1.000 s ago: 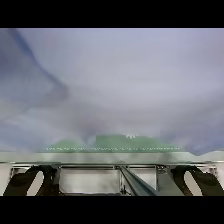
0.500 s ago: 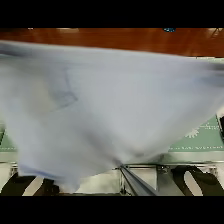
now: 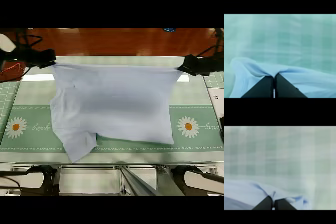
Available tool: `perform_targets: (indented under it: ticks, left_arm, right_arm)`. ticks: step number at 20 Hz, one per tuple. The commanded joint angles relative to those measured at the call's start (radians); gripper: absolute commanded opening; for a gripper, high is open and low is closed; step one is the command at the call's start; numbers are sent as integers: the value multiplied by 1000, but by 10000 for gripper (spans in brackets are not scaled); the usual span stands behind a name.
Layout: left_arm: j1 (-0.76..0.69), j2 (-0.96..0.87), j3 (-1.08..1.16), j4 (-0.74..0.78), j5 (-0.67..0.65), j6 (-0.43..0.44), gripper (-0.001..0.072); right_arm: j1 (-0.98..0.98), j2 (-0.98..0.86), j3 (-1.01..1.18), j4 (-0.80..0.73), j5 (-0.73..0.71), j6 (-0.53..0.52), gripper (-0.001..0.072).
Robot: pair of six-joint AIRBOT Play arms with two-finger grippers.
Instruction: Fold the shirts.
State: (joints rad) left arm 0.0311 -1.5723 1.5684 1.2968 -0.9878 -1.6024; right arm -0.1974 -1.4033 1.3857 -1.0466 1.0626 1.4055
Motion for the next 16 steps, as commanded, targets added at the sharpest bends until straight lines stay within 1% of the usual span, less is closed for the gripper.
perform_targets:
  ticks: [1, 3, 5, 7, 8, 10, 13, 14, 16]
  left_arm:
    - [2, -264, 200, -71, 1, -72, 22]
    - [2, -331, 277, -90, -38, -87, 22]
    - [2, -341, 293, -109, -55, -87, 22]
    - [8, -335, 310, -109, -116, -86, 22]
    - [18, -330, 322, -109, -169, -68, 22]
    - [46, -307, 332, -108, -283, 14, 22]
    - [105, -256, 314, -109, -445, 69, 22]
    - [119, -236, 292, -122, -478, 90, 22]
    - [130, -188, 200, -184, -474, 133, 22]
  right_arm:
    - [1, -282, 177, 84, -64, 4, 24]
    - [1, -348, 235, 122, -65, 24, 24]
    - [1, -372, 256, 124, -56, 27, 24]
    - [-1, -369, 259, 123, -17, 24, 24]
    - [-8, -367, 266, 121, 21, 16, 24]
    - [-29, -350, 275, 120, 116, 0, 24]
    - [-64, -316, 275, 48, 279, -8, 24]
    - [-70, -312, 274, 8, 327, -8, 24]
    - [-65, -311, 247, -36, 380, -10, 24]
